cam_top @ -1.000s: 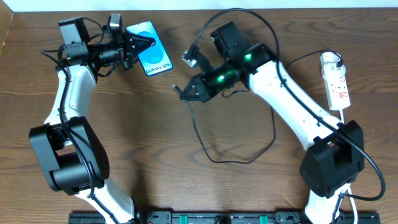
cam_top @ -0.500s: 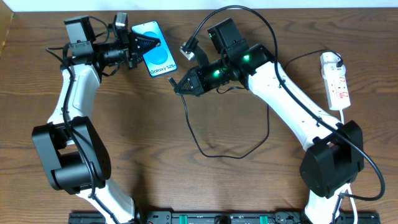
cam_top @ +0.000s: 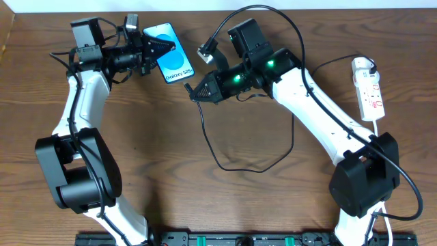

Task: Plug charger to phone and switch on socket
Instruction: 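Carry the USB-C plug with the right gripper toward the phone's bottom port, then push the USB-C plug up into the phone's port with the right gripper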

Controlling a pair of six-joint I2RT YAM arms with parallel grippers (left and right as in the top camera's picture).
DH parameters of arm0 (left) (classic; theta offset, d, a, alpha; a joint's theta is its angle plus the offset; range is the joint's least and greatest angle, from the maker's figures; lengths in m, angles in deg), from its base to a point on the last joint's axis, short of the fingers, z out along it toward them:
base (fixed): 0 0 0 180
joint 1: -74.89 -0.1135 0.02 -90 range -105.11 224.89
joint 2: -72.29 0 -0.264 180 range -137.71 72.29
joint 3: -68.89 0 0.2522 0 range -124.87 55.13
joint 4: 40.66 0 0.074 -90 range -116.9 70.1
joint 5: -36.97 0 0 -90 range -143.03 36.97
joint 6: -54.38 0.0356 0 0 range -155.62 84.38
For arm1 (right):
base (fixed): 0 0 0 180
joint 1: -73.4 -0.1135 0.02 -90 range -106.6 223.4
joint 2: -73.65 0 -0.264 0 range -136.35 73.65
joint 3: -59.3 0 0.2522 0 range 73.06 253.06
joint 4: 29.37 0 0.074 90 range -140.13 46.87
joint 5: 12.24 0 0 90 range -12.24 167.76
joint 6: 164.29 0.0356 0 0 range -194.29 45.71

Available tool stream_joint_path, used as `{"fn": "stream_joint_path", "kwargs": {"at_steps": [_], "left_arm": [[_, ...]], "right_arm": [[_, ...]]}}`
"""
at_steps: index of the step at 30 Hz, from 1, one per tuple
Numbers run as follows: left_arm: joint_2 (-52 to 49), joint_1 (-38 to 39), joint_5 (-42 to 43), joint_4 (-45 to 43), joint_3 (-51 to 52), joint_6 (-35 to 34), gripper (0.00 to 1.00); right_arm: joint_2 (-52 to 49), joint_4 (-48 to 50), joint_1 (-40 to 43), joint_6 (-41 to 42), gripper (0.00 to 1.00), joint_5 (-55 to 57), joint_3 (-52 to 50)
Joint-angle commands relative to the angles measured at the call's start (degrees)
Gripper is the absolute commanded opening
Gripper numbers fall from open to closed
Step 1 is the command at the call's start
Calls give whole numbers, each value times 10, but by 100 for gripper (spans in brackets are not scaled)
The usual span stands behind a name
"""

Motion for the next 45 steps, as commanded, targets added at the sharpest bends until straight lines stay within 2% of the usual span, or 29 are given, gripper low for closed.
{"fn": "stream_joint_path", "kwargs": {"at_steps": [1, 7, 20, 45], "left_arm": [[9, 3, 11, -22, -16, -24, 7], [10, 17, 18, -81, -16, -71, 7], [10, 17, 24, -82, -16, -81, 7], [10, 21, 17, -82, -16, -94, 7]], "right_arm": [[5, 2, 4, 18, 1, -11, 2], [5, 10, 4, 33, 1, -12, 2], [5, 23, 28, 38, 1, -29, 2], [5, 27, 24, 39, 1, -33, 2]]}}
